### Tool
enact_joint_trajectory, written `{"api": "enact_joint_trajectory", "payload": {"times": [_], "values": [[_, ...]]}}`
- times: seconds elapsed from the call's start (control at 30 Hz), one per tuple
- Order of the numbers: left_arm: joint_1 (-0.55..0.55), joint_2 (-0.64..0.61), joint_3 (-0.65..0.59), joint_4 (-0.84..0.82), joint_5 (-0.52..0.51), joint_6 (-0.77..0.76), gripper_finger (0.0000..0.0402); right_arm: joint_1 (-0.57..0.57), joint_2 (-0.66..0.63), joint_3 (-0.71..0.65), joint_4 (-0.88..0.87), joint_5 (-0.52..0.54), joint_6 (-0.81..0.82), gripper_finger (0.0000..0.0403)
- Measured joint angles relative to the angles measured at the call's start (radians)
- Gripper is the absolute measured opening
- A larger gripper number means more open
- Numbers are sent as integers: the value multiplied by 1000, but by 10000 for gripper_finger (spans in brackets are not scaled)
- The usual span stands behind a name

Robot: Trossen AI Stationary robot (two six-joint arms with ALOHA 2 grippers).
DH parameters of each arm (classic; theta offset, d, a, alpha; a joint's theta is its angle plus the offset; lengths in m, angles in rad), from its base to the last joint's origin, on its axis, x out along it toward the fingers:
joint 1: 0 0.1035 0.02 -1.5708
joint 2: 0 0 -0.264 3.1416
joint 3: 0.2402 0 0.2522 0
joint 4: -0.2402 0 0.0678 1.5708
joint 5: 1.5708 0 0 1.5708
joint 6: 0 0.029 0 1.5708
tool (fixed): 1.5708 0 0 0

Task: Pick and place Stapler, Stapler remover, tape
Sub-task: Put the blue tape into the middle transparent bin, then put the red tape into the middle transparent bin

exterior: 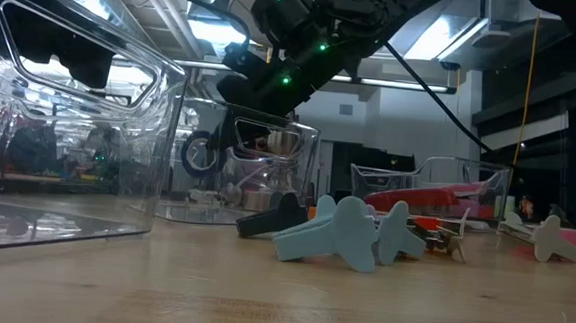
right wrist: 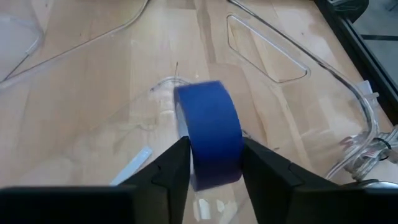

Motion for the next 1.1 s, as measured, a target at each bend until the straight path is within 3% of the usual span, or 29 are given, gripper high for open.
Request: {"api": "enact_joint_trajectory", "payload": {"times": [0.33,0.73,1.1], "values": [[0,0,0,0,0,0,185,-8,0,0,-3,-16,101,203],[0,0,0,0,0,0,185,27,-90,18,-28,-72,97,205],[0,0,0,0,0,0,185,83,-228,18,-266,-69,127,206]]}}
